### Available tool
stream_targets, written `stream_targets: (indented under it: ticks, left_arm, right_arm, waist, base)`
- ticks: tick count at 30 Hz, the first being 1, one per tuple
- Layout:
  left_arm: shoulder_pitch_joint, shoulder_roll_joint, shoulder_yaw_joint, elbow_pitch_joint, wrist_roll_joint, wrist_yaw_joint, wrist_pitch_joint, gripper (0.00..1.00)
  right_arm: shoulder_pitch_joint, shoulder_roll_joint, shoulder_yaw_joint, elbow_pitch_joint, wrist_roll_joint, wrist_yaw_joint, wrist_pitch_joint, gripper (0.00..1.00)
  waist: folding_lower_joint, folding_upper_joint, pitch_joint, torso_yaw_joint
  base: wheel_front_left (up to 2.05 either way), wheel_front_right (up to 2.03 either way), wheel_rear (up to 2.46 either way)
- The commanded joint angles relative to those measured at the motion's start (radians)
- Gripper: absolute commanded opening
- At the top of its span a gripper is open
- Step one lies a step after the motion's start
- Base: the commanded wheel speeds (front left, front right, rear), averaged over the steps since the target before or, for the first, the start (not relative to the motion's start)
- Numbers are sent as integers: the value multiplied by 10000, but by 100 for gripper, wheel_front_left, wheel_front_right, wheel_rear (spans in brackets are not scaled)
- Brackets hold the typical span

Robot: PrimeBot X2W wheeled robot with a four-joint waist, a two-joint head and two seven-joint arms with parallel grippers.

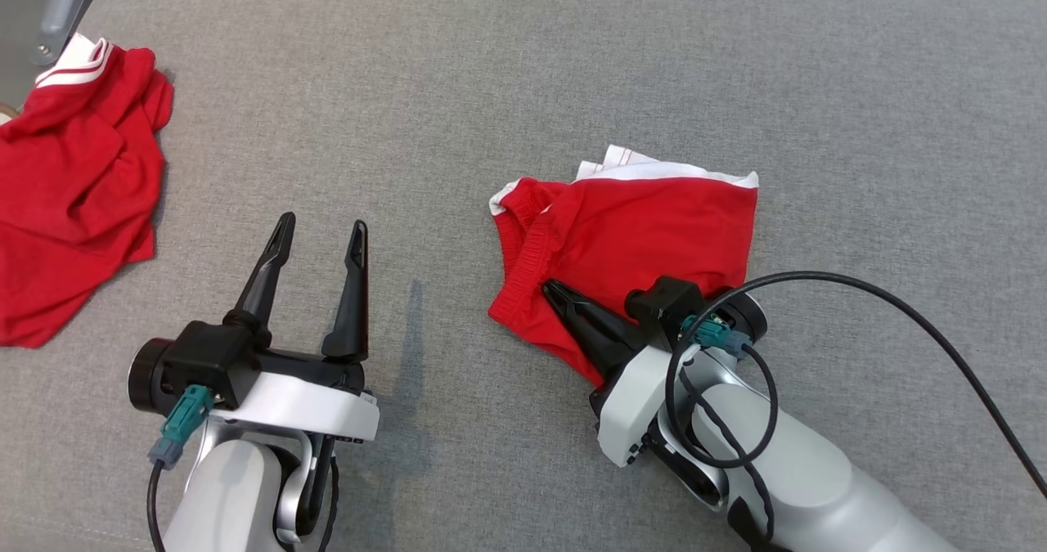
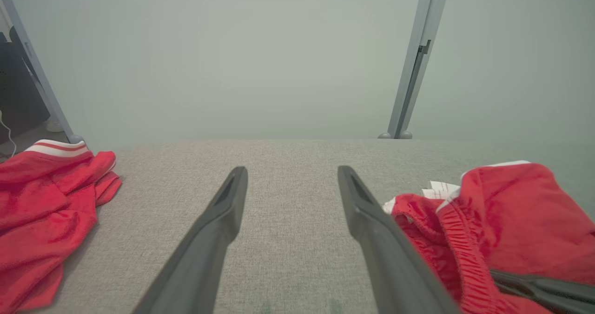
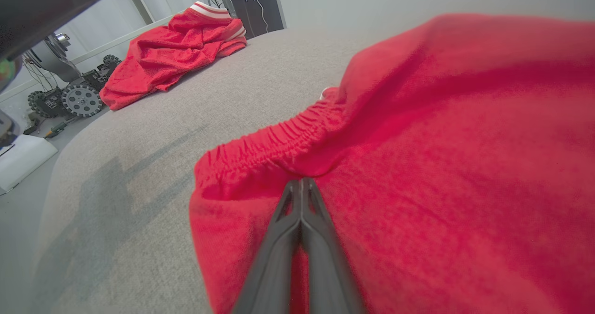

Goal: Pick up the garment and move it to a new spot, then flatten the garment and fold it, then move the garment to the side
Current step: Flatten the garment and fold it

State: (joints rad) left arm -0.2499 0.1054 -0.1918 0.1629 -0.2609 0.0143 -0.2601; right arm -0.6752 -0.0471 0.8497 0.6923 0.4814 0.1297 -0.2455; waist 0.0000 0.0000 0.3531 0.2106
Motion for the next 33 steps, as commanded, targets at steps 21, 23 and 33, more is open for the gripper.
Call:
stream_targets:
  ticks: [21,23,33]
  left_arm:
    - [640,334,476,-173,129,185,-40,100]
    - [731,404,518,-258,102,218,-9,100]
    - [1364,642,582,-461,-49,329,286,100]
  right_arm:
    - [2546,-72,-5193,-3315,-1768,20,-202,23]
    - [3167,-69,-6218,-3924,-2165,20,-163,100]
    - [4781,-66,-8008,-5597,-2726,20,513,100]
  waist:
    - [0,0,-890,-1052]
    - [0,0,-1023,-1205]
    - [0,0,-1699,-1541]
  base:
    - [0,0,0]
    - [0,0,0]
    - [0,0,0]
